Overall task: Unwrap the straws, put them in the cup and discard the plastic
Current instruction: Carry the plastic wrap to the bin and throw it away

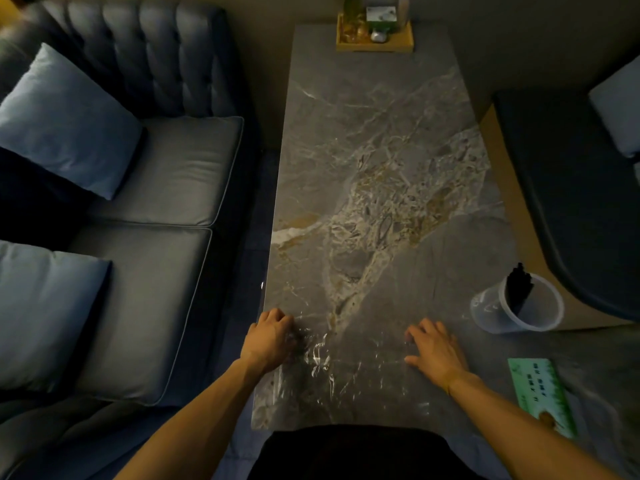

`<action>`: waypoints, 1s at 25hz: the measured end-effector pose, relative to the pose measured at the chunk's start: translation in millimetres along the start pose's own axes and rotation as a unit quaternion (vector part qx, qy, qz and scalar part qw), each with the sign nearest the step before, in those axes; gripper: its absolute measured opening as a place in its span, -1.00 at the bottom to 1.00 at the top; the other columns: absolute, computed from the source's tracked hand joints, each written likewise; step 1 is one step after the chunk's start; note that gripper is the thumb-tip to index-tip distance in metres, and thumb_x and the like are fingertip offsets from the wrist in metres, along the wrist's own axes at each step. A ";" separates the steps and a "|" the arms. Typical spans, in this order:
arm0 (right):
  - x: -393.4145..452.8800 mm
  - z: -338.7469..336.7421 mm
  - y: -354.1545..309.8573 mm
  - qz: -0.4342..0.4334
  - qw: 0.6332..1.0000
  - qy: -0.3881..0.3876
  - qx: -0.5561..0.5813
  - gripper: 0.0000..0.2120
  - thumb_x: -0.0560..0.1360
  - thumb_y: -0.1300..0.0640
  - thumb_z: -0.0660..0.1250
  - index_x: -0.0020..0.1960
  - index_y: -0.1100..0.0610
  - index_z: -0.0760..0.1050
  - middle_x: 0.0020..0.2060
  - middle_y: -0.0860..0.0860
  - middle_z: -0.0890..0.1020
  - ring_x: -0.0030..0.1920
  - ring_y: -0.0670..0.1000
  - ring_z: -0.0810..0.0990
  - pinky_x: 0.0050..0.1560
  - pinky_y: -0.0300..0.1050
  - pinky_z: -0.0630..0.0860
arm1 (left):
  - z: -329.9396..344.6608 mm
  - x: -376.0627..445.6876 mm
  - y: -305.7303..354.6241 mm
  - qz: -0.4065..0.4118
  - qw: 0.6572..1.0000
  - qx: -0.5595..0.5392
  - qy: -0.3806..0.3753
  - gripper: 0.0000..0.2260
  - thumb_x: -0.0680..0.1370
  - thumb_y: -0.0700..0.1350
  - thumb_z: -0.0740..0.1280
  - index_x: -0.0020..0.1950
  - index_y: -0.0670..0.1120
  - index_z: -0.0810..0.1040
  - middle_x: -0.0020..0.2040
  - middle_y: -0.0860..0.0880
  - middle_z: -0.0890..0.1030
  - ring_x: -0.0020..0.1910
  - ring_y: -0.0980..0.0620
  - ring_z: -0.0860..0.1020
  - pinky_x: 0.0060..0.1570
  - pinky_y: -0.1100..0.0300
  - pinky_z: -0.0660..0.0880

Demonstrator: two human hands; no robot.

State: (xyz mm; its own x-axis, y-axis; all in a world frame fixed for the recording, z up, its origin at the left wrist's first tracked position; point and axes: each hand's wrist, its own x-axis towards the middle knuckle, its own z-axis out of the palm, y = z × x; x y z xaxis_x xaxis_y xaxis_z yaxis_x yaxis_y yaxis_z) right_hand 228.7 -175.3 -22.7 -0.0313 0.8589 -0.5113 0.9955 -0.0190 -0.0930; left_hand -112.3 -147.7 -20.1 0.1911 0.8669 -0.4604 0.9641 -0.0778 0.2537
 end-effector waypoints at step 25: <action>-107.3 -47.0 15.3 0.092 0.599 0.013 0.796 -0.62 0.29 0.21 0.50 0.10 0.10 0.62 0.06 0.17 0.68 0.04 0.16 0.66 0.05 0.06 0.55 | -43.5 -26.3 20.5 -0.035 0.742 -0.669 -0.035 -0.91 0.53 -0.25 0.38 -0.14 -0.09 0.58 -0.33 0.02 0.57 -0.38 0.15 0.52 -0.40 0.30 0.49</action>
State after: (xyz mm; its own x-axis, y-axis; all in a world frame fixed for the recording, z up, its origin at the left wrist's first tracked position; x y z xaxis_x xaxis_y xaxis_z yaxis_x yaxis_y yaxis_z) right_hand 251.5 -243.7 70.9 0.0875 0.7739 -0.6273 -0.3646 -0.5611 -0.7431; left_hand -105.6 -150.7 34.3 0.2030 0.8145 -0.5435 -0.0645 0.5650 0.8225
